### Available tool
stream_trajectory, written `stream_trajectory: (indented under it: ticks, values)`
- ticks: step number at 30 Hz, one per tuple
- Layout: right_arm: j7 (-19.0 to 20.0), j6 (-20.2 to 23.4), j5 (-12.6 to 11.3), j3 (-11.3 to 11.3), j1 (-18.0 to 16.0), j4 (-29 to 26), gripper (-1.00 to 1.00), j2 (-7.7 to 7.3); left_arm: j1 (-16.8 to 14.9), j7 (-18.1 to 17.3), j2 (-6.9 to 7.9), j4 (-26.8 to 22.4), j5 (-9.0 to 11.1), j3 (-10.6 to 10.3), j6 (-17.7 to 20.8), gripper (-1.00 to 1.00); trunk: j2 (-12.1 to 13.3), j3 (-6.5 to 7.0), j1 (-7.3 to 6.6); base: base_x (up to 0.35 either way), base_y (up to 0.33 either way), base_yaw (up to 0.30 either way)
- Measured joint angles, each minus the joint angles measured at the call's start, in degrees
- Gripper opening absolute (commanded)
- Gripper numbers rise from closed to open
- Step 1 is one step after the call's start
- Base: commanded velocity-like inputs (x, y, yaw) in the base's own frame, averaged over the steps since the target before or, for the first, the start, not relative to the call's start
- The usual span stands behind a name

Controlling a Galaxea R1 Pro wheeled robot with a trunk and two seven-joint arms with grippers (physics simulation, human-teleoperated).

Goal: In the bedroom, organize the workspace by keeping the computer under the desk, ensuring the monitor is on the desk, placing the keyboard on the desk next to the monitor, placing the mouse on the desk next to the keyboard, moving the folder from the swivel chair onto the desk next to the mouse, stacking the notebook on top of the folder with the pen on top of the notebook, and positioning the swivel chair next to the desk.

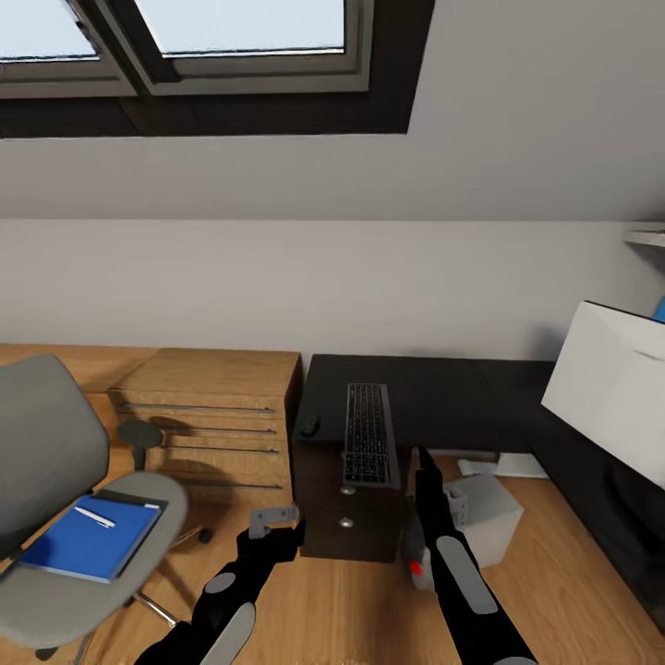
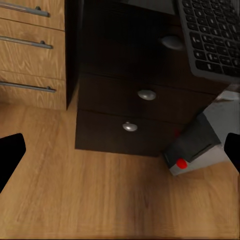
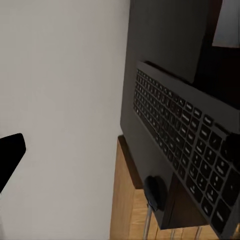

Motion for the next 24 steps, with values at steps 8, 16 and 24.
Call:
stream_trajectory:
  ticks: [8, 16, 24]
  values:
    - [0.12, -0.07, -0.04, 0.02, -0.02, 0.10, 1.00, 0.00, 0.00, 0.01, 0.00, 0.00, 0.00, 0.07, -0.04, 1.00, 3.21, 1.44, -1.75, -0.312, -0.132, 0.000]
    - [0.14, -0.14, -0.04, 0.09, -0.03, 0.24, 1.00, 0.06, 0.00, 0.01, 0.00, 0.00, 0.00, 0.09, -0.04, 1.00, 6.42, 2.88, -3.51, -0.335, -0.077, 0.000]
    - [-0.22, -0.56, 1.51, 0.81, -0.04, 2.49, 1.00, 0.08, 0.00, 0.01, -0.03, 0.76, 0.07, 0.04, 0.07, 1.00, 9.64, 4.31, -5.27, -0.333, -0.074, 0.000]
